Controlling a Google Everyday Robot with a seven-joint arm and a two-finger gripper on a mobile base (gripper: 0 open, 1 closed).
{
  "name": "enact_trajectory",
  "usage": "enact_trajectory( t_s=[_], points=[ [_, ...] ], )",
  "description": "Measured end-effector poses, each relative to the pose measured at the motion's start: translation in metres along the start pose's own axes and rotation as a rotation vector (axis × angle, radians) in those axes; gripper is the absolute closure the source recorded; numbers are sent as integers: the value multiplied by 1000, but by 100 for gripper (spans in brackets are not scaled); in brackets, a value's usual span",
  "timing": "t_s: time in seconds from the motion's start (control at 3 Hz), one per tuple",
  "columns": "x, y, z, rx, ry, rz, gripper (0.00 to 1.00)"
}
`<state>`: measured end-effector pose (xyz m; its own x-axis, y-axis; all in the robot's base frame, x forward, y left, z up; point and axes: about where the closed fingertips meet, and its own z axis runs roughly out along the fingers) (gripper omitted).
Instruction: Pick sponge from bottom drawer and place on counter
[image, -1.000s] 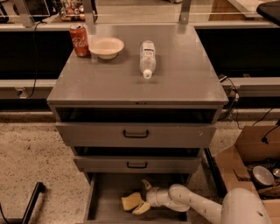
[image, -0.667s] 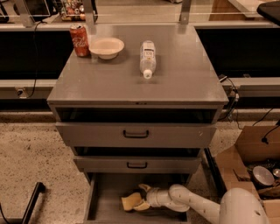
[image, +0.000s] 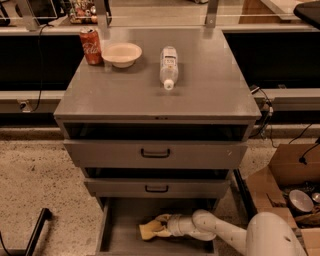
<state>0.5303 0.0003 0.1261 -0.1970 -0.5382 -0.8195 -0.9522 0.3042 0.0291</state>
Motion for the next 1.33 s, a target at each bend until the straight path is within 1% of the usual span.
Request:
enact_trajectory(
  t_s=[0.33,0.67,1.0,1.33],
  points=[
    [2,0,2,-11,13,-12,70],
    [1,0,2,-16,25,-24,50],
    [1,0,2,-15,28,-27,48],
    [-1,0,0,-13,25,-36,34]
  ],
)
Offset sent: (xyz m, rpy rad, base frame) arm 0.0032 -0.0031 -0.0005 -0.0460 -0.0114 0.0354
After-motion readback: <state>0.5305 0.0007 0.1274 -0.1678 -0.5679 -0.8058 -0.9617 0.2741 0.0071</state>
